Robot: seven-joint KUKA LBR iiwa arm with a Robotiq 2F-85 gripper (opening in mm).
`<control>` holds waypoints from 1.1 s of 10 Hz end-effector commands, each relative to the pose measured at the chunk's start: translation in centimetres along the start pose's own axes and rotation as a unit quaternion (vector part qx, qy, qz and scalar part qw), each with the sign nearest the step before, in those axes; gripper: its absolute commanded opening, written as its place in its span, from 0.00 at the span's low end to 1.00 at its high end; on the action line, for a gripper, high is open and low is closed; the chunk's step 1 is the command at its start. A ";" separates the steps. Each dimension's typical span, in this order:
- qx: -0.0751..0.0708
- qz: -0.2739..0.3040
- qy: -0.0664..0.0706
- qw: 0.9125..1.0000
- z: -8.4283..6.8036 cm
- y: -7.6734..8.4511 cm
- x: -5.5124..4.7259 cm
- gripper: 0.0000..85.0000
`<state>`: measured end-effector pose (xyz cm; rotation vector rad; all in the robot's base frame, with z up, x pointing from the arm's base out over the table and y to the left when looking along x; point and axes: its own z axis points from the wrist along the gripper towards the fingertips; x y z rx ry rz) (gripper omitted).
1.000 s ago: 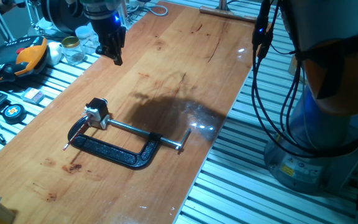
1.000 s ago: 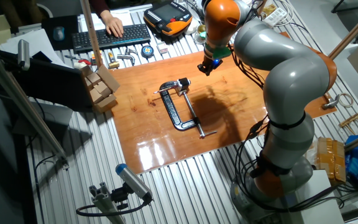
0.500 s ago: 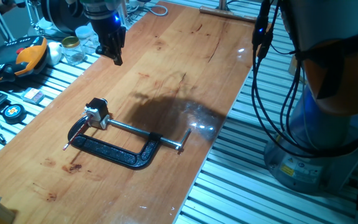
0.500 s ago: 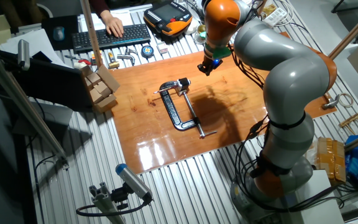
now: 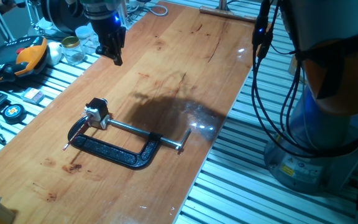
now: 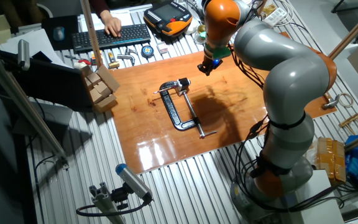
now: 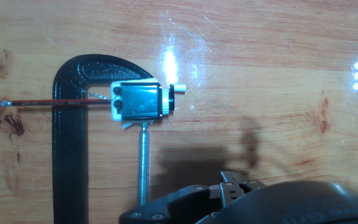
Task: Sharpen the pencil with a pencil sharpener
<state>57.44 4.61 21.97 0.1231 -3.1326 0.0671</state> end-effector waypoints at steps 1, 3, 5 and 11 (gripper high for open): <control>0.000 0.000 0.000 1.000 0.0 0.0 0.0 0.00; 0.000 0.001 0.000 1.000 0.0 0.0 0.0 0.00; 0.001 0.001 -0.002 1.000 0.0 0.1 0.0 0.00; 0.003 0.001 -0.003 1.000 -0.1 0.2 -0.1 0.00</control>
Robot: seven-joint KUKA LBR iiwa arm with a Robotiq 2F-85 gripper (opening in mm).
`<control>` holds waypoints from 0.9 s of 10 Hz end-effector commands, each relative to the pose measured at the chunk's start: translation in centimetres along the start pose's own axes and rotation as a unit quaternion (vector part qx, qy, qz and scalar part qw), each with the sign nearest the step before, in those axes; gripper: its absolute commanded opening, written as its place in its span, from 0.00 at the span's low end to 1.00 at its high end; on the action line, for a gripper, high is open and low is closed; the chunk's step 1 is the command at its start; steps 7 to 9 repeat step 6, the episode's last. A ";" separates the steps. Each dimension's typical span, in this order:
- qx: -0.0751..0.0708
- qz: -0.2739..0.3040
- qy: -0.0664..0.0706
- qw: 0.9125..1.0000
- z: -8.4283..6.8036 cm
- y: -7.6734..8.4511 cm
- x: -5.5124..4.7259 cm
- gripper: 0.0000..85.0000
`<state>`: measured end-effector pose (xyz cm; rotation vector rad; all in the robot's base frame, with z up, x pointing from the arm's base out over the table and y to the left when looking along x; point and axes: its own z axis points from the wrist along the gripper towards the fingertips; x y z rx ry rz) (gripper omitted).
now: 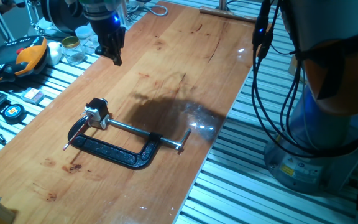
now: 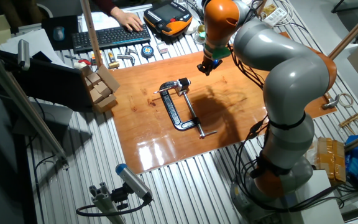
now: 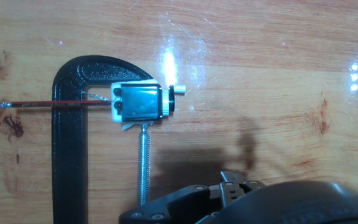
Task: Sharpen the pencil with a pencil sharpener
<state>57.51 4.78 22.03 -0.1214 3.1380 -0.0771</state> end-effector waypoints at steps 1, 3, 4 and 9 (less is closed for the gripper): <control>-0.001 -0.001 0.001 1.000 0.0 0.0 0.0 0.00; -0.001 -0.001 0.001 1.000 -0.1 0.1 0.0 0.00; 0.001 -0.002 0.000 1.000 -0.1 0.0 0.0 0.00; -0.001 -0.001 0.001 1.000 0.1 0.1 0.0 0.00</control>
